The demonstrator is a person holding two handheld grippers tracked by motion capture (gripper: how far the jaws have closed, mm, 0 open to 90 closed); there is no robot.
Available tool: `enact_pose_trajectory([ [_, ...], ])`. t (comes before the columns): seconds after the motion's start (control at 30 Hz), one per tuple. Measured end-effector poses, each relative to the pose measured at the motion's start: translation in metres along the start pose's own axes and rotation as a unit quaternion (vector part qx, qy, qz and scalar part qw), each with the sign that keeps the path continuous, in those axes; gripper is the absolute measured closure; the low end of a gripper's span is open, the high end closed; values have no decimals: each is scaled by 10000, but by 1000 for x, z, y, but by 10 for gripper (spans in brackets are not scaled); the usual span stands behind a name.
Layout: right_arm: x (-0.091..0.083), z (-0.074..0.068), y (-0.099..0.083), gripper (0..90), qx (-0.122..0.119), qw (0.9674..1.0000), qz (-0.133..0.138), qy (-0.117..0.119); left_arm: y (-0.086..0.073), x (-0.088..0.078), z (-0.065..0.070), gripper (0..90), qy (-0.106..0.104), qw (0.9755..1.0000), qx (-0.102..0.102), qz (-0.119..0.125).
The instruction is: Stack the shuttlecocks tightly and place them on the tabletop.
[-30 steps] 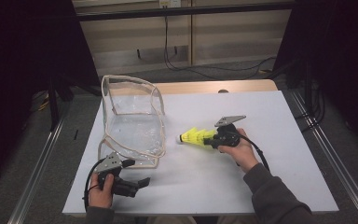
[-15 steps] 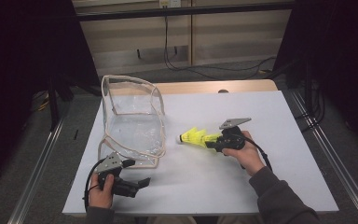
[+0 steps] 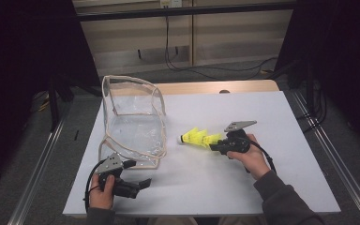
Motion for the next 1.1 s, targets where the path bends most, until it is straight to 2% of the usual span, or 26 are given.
enact_pose_trajectory([
  [0.13, -3, 0, 0, 764, -46, 10000, 17, -19, 0, 0, 0, 37, -10, 10000, -12, 15],
  [0.27, -3, 0, 0, 867, -65, 10000, -3, 47, 0, 0, 1, 37, -18, 10000, -8, 6],
  [0.33, -3, -1, 0, 884, -88, 9999, 25, 43, 0, 0, 1, 37, -17, 10000, -9, 6],
  [0.7, 1, -2, 5, 893, -52, 9995, 254, 154, 0, 1, 1, 37, -18, 10000, -9, 28],
  [0.8, 4, -5, 7, 893, -100, 9994, 244, 240, 0, 0, 1, 37, -20, 10000, -16, 27],
  [1.1, 12, -7, 7, 890, -89, 9994, 211, 245, 0, 0, 0, 37, -1, 10000, -8, 37],
])
Point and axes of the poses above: each handheld gripper's, and its own axes: x roughly forward along the jaws, y roughly out of its top, z roughly to its right, the point moved 1 cm from there along x, roughly forward along the jaws, and after that the axes turned 14 degrees about z, right-handed, at the moved point
